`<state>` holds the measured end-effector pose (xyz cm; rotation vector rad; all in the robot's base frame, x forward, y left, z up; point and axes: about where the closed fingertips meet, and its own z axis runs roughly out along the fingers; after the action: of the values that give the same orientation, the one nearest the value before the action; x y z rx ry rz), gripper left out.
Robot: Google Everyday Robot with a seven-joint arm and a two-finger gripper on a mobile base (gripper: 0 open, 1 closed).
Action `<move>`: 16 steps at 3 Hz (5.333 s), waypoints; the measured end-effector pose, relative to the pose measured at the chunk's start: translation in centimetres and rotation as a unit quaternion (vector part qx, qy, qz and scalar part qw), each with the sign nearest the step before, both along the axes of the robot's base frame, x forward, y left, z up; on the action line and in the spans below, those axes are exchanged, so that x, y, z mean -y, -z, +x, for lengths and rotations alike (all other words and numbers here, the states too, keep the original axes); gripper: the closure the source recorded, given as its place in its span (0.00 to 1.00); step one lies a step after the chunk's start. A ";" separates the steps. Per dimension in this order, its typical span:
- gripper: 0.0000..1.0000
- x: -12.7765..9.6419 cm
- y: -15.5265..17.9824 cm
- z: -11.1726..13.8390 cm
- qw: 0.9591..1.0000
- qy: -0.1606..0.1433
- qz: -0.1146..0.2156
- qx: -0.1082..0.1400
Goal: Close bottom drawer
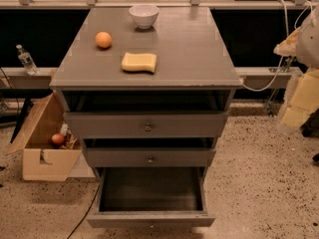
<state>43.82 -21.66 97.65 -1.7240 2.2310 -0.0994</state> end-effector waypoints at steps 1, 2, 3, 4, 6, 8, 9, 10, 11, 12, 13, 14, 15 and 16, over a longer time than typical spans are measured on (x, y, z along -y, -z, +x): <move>0.00 0.0 0.0 0.0 1.000 0.000 0.000 0.002; 0.00 -0.6 2.4 0.3 1.000 -0.015 0.025 -0.003; 0.00 -1.7 6.6 0.2 0.998 -0.031 0.053 -0.023; 0.00 -1.8 6.9 0.2 0.998 -0.032 0.055 -0.025; 0.00 -6.2 18.1 -1.0 0.989 -0.077 0.102 -0.072; 0.00 -11.3 30.0 -1.5 0.981 -0.021 0.156 -0.111; 0.00 -11.3 30.0 -1.5 0.981 -0.022 0.156 -0.111; 0.00 -10.1 35.1 -0.9 0.979 -0.022 0.168 -0.117; 0.00 -8.6 41.5 -0.4 0.974 -0.020 0.185 -0.128; 0.00 -7.9 47.1 -0.4 0.971 -0.014 0.198 -0.131; 0.00 -7.8 51.9 -1.0 0.967 -0.005 0.222 -0.128; 0.00 -7.8 51.9 -1.0 0.967 -0.005 0.222 -0.128; 0.18 -8.1 55.0 -1.2 0.960 -0.007 0.243 -0.138; 0.49 -8.9 63.3 -1.1 0.945 -0.026 0.290 -0.146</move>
Offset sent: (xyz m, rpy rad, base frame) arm 0.0055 0.0062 -0.0434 0.0859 0.0240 0.0491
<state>42.73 -12.76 34.35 -1.5250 2.0985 0.7945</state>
